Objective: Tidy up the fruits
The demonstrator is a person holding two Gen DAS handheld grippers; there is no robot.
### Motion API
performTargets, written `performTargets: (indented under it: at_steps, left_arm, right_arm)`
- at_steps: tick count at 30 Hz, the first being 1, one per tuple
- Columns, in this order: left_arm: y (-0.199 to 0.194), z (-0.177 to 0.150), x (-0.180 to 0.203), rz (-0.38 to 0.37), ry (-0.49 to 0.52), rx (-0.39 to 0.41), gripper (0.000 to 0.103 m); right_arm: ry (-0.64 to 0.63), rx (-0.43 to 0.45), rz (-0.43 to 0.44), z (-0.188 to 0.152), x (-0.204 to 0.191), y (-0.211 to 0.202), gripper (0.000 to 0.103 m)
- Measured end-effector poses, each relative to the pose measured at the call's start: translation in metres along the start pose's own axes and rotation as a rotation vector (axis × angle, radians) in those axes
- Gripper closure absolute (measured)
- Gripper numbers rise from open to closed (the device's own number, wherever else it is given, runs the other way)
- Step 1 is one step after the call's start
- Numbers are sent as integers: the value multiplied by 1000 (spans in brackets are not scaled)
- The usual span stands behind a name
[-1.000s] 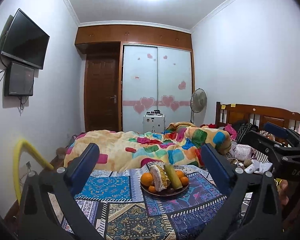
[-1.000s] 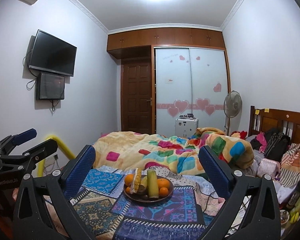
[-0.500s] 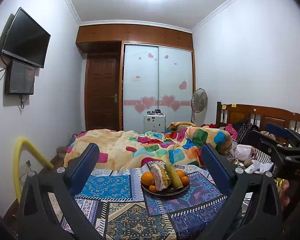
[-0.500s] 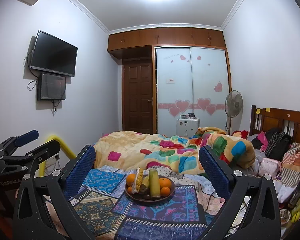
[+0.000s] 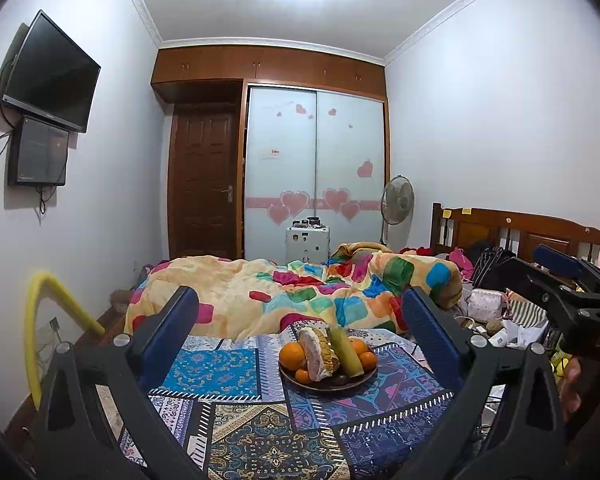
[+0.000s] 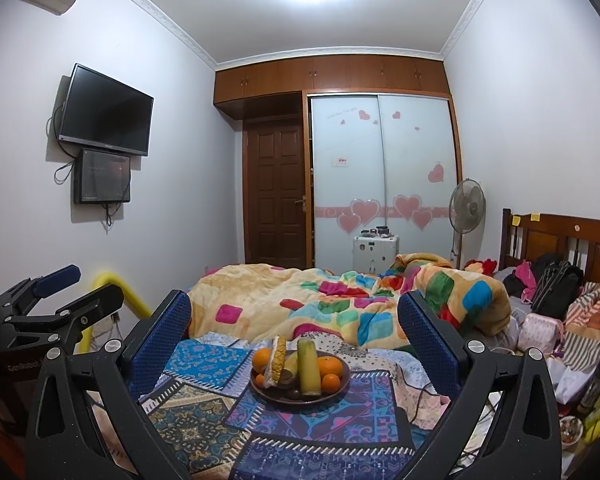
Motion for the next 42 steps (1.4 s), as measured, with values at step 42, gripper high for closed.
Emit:
performTargets:
  at_steps: [42]
  left_arm:
    - [2,-3,8,-22,5,-21,0]
  right_arm:
    - [6,-11,6,-1,-4,9,0]
Point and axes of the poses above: each gripper's, at about its wrist camera, not at the fingertips, and y roughly the way its jaws point, x to its right, z to its top, the point moved 5 cm from there along y, roughly the way its jaws point, and after that the axes turned 1 degree about x, right-handed, at the moved point
